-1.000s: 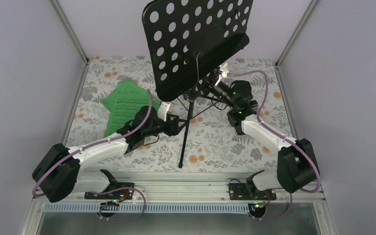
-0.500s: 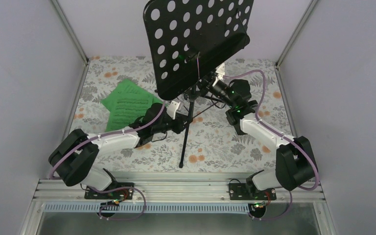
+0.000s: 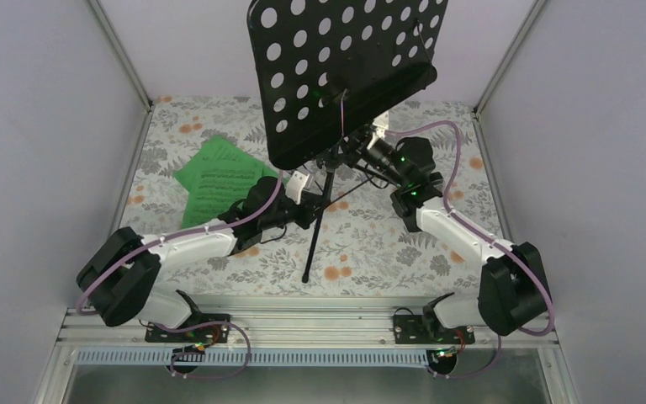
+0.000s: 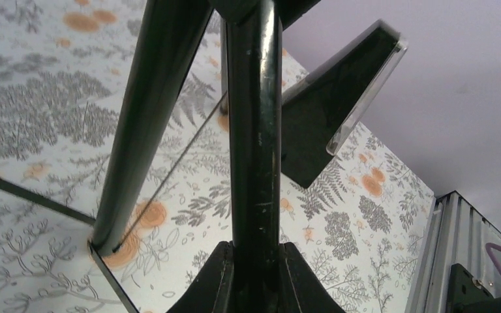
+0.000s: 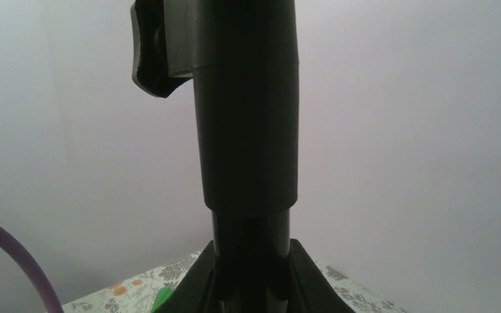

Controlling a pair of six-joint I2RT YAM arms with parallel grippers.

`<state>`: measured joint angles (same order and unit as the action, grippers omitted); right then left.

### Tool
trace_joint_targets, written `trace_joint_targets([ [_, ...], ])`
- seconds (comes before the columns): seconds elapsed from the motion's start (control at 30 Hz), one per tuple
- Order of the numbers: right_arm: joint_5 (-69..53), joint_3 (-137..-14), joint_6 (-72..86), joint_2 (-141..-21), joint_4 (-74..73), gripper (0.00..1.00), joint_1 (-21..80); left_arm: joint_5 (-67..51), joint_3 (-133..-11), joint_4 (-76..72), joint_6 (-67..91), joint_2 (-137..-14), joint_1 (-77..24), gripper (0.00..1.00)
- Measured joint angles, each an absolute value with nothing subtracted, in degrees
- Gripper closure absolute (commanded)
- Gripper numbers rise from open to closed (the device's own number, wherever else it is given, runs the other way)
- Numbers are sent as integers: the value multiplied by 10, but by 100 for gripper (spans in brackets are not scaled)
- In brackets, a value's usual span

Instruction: Pack up the instrument practice props

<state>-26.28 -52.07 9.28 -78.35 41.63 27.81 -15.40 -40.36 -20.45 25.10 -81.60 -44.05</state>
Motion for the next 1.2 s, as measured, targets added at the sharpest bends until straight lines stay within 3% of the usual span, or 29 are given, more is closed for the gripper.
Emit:
trace_joint_targets([
  [0.8, -149, -522, 109, -723, 277, 96, 349, -147, -406, -277, 173, -747, -448, 97],
  [0.87, -138, -522, 104, -716, 272, 96, 353, -149, -406, -281, 168, -747, -449, 89],
  [0.93, -126, -521, 98, -711, 268, 96, 357, -150, -406, -283, 163, -747, -449, 70],
  [1.07, -116, -515, 93, -702, 250, 96, 371, -122, -405, -291, 160, -744, -446, 45],
  [1.2, -113, -510, 88, -695, 244, 96, 381, -93, -390, -314, 143, -734, -445, 30],
])
